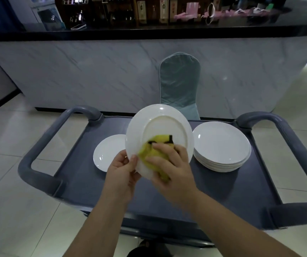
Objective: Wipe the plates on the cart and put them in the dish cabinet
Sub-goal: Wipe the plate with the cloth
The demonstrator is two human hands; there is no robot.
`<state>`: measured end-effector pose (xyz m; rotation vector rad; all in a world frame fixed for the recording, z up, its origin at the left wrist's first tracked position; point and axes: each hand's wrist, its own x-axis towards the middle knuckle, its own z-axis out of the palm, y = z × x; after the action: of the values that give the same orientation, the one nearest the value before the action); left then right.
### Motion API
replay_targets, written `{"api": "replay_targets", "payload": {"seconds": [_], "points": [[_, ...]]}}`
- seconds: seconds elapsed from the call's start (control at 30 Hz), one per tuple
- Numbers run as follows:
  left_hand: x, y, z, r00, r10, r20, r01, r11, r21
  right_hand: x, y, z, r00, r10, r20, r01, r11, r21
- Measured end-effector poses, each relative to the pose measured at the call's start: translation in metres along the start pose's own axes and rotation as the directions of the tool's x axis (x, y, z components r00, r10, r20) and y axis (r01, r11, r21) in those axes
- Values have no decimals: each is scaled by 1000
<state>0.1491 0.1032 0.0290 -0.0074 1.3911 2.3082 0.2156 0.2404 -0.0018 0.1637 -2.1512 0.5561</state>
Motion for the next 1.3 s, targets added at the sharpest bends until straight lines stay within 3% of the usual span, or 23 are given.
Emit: {"api": "replay_targets", "payload": {"seconds": [0.1,0.17,0.23,0.3,0.37,0.47,0.5,0.57,0.67,0.73,0.8,0.87,0.93,0.97,1.03,1.1,1.17,1.23,1.3], "points": [[-9,2,-6,1000,8,14,-9,997,74,-30,32,-19,986,161,-48,-161,987,1],[-15,-4,-4,999,1,46,-7,991,134,-14,50,-23,905,399,-147,-396,917,49],[-21,-10,2,999,2,49,-10,984,177,18,44,-16,829,528,-185,-520,849,97],[-22,-9,9,999,41,-9,-39,981,188,38,20,-4,893,424,-150,-412,905,105],[-18,-2,9,993,80,-86,-64,984,168,32,-2,3,969,246,-23,-240,959,149],[-8,11,0,991,81,-109,-65,988,142,-11,9,-4,997,46,67,-55,989,135],[-8,12,-1,994,77,-82,-64,987,150,-24,22,-12,995,71,67,-78,990,114],[-14,9,4,998,69,-7,-66,975,213,-33,54,-28,964,262,39,-265,959,100],[-23,-6,15,988,89,124,-132,908,398,1,92,-46,835,542,-98,-532,840,112],[-26,-15,22,979,92,180,-166,873,459,35,89,-51,799,589,-121,-573,807,143],[-26,-18,29,978,100,183,-175,868,464,52,59,-46,895,445,-19,-439,889,126],[-23,-20,31,986,74,151,-130,905,406,44,26,-36,982,103,159,-120,988,99],[-23,-22,28,991,18,136,-63,938,339,31,18,-33,943,-130,305,109,990,88],[-23,-23,26,992,-11,127,-33,942,335,32,27,-35,942,-109,319,82,992,96],[-26,-26,24,993,-43,110,2,937,351,42,49,-40,954,205,220,-228,970,84],[-25,-26,24,992,-36,122,-10,934,356,49,61,-43,880,458,121,-465,885,31],[-22,-23,24,990,-12,140,-40,931,363,43,47,-39,917,361,169,-365,931,-7],[-20,-22,24,988,-4,153,-48,939,341,30,25,-34,963,1,268,-18,998,61],[-20,-25,24,987,-26,156,-23,954,300,31,26,-33,913,-212,349,180,976,123]]}}
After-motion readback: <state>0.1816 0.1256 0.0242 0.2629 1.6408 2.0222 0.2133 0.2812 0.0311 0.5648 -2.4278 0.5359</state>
